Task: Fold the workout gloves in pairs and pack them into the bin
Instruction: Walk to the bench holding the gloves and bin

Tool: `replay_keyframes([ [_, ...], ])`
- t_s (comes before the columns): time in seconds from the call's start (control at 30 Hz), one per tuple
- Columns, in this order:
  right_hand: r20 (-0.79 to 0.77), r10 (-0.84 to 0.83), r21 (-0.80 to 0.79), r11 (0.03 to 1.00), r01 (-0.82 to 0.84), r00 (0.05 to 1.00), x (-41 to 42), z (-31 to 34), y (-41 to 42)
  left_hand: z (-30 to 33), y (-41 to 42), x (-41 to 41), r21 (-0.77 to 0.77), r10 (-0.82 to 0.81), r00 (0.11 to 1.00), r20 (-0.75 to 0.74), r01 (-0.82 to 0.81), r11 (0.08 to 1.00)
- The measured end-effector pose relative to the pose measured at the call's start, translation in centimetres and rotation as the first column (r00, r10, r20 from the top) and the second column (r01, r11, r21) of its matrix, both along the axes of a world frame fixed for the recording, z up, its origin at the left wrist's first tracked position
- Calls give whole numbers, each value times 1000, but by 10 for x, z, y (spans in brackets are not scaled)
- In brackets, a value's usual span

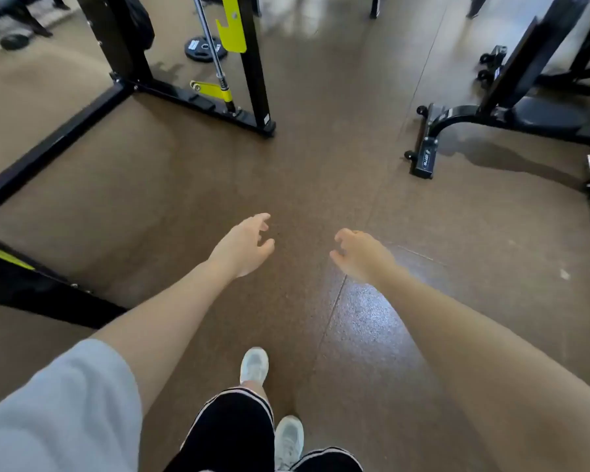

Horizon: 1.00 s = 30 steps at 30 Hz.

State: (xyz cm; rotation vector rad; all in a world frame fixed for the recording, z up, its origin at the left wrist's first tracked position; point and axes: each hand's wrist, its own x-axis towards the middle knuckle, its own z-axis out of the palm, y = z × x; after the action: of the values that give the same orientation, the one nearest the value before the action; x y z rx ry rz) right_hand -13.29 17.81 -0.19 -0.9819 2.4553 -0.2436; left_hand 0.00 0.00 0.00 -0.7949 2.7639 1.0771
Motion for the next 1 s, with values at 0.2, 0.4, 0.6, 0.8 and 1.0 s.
replay_keyframes([
  [0.2, 68, 62, 74, 995, -66, 996, -57, -10, -71, -11, -61, -57, -12, 35, 999, -18, -35, 999],
  [0.4, 61, 75, 92, 993, -80, 995, -137, -8, -170, -17, -164, -144, -21, 17, 1000, 2, -17, 1000],
  [0.6, 92, -2, 50, 999, -2, 996, -229, 7, -240, -1, -248, -240, 28, 5, 999, 47, -7, 1000],
  [0.8, 80, -171, 7, 985, 171, 982, -333, 20, -259, 9, -273, -358, 28, -141, 989, 33, 140, 990],
  [1.0, 43, -315, 23, 949, 314, 948, -476, 10, -256, 8, -270, -514, 2, -249, 968, -28, 249, 969],
])
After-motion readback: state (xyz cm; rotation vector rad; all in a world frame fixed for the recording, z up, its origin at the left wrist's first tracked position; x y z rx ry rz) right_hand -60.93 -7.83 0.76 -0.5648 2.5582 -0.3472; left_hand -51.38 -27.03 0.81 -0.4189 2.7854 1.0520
